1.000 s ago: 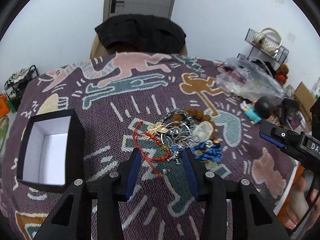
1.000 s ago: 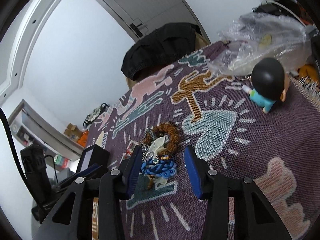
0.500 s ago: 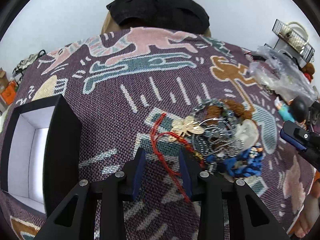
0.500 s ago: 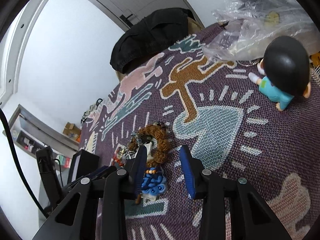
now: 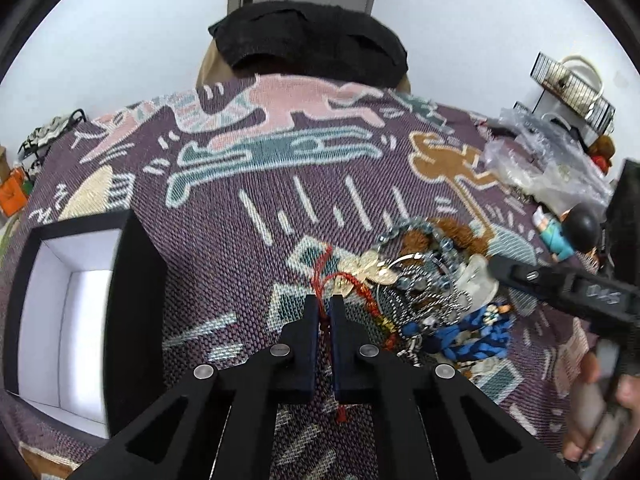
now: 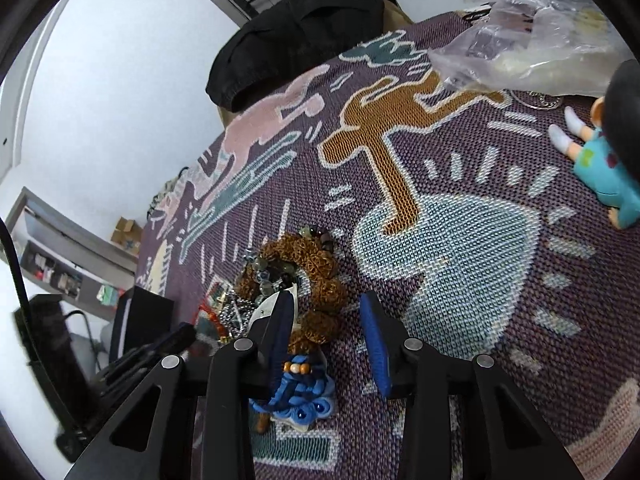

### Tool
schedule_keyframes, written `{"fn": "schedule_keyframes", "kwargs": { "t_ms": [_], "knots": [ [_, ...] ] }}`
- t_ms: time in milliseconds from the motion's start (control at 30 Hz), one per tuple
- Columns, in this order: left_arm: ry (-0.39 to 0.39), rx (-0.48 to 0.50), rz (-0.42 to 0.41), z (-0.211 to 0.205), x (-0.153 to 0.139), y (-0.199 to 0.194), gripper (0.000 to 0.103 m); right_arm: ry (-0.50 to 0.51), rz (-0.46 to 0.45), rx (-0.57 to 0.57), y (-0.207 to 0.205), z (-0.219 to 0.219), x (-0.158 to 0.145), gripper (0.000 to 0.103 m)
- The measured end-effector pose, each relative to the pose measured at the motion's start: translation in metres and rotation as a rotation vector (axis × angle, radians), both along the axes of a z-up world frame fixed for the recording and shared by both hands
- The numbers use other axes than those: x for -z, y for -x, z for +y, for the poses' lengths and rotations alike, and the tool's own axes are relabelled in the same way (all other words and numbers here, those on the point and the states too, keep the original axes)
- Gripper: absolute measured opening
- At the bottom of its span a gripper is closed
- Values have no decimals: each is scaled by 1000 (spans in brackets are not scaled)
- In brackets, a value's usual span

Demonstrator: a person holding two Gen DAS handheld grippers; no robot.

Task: Organize jewelry
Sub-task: 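Grasp the red string bracelet with the left tool while the right tool grasps the brown bead bracelet, then carry both bracelets into the black box and open both tools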

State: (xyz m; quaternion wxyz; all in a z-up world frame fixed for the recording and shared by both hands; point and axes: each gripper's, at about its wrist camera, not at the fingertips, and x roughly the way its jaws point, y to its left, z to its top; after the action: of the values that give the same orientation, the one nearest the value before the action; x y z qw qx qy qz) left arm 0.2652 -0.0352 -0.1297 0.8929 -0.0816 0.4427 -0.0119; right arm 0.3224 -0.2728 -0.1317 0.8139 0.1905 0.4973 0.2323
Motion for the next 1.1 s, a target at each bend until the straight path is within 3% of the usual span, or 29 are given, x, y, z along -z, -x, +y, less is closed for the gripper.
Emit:
{"fn": "schedule_keyframes", "kwargs": {
  "t_ms": [200, 267, 400, 567, 1100],
  "knots": [
    [19, 1, -51, 7, -18, 10, 5, 56, -19, -13, -7, 13, 2, 37],
    [25, 1, -62, 9, -21, 13, 5, 66, -29, -25, -8, 17, 2, 20],
    [40, -3, -83, 14, -27, 20, 5, 44, -68, -36, -5, 15, -7, 20],
    [62, -10, -119, 21, -39, 29, 5, -17, -137, -65, 7, 16, -42, 20],
    [96, -51, -260, 59, -86, 85, 5, -56, -389, -141, 67, 50, -157, 20]
  ]
}}
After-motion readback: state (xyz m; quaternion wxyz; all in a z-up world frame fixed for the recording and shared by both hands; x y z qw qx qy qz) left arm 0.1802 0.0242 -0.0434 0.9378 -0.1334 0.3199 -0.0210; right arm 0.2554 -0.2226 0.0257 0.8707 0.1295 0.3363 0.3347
